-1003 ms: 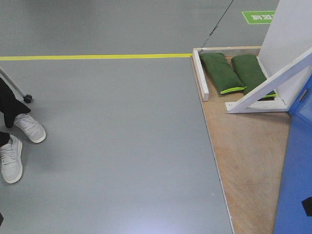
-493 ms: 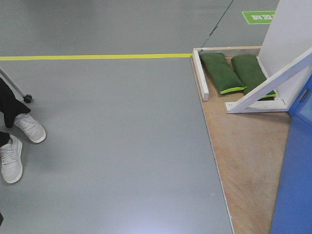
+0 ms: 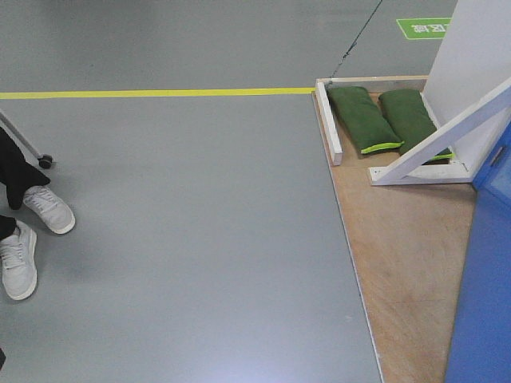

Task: Move to blue door and open it

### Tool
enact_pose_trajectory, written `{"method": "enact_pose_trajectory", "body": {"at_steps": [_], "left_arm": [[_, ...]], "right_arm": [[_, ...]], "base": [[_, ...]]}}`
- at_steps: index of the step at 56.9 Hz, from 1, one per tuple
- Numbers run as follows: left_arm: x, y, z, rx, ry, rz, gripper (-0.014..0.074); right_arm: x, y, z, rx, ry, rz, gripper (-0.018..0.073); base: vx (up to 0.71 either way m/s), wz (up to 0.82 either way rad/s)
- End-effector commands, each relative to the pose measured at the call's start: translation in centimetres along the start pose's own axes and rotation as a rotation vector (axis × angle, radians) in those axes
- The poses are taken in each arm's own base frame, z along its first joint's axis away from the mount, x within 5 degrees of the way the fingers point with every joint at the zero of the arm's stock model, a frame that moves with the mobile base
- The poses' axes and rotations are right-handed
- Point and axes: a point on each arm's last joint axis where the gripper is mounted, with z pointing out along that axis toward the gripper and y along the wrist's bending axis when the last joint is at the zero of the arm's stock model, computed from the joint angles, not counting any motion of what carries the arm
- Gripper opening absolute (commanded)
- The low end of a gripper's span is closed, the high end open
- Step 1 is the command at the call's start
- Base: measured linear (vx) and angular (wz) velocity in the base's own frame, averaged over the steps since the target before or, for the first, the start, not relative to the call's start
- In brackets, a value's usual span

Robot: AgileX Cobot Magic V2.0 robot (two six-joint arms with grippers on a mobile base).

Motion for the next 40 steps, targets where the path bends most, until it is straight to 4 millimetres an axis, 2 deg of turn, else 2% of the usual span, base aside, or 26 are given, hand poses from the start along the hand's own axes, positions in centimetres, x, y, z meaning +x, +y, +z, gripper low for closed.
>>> {"method": "enact_pose_trajectory", "body": {"at_steps": [1,5,10,23,30,40], "left_arm": [[-1.7,0.0,-0.4,0.007,-0.123,-0.009,0.0073],[-1.7,0.0,-0.4,0.007,-0.123,-0.009,0.0073],[-1.7,0.0,-0.4,0.007,-0.123,-0.009,0.0073],[-1.7,0.0,-0.4,0.007,-0.123,-0.009,0.0073],[-1.7,0.0,-0.4,0.007,-0.123,-0.009,0.0073],[-1.7,0.0,-0.4,0.007,-0.123,-0.009,0.0073]], "right_arm": [[-4.3,0.5,-0.3,-0.015,-0.187,-0.011,0.0012],[-5.8,0.7,-0.6,-0.022,-0.262,-0.012,0.0012],[-6.7,0.8,-1.1,-0.023,-0.344,-0.013,0.0012],[-7.6,0.4,-1.4,0.034,-0.458,-0.037,0.0012],[-7.9,-0.4,-1.1,0.140,-0.504,-0.088,0.0012],[-9.0,-1.4,-2.2,0.372,-0.620,-0.265,0.0012]], "base": [[0.00,0.00],[0.00,0.00],[0.00,0.00],[0.00,0.00],[0.00,0.00],[0.00,0.00]]}}
